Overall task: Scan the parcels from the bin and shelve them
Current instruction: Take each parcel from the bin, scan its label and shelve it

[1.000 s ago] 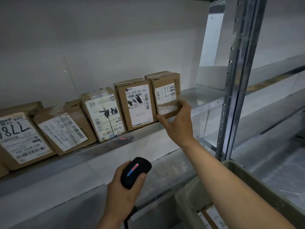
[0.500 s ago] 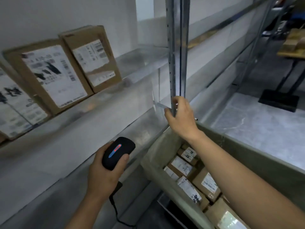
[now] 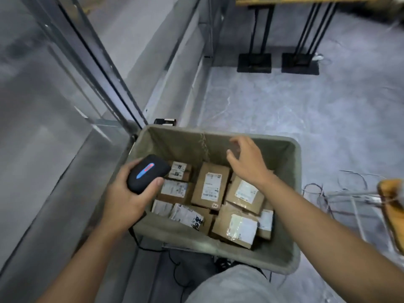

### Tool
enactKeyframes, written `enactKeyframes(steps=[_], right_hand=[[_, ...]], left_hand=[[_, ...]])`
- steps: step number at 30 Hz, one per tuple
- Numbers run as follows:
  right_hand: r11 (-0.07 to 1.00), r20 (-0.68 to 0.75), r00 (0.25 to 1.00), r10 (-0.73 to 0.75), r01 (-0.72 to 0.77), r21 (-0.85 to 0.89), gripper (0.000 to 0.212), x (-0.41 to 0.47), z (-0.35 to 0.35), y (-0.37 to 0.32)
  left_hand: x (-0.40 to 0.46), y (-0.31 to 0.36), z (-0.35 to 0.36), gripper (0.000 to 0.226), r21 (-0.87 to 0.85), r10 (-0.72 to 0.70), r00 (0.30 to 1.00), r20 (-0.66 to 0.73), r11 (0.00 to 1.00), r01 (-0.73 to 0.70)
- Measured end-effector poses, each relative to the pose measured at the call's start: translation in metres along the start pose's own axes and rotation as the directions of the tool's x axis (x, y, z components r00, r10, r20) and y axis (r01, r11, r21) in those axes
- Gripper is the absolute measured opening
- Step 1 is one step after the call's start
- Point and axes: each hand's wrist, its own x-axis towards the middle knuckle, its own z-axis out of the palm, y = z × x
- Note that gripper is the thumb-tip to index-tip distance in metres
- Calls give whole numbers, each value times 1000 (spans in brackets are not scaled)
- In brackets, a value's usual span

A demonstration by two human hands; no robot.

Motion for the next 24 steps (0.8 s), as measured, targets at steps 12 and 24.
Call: enactKeyframes(steps=[12, 24], right_hand=[[820, 21, 821, 571, -569, -64, 52, -27, 24, 127], [582, 128, 579, 805, -813, 16, 84, -34, 98, 161]], left_hand=[[69, 10, 98, 64, 16, 28, 961, 276, 999, -33], [98, -22, 134, 66, 17, -77, 912, 403, 997, 76]])
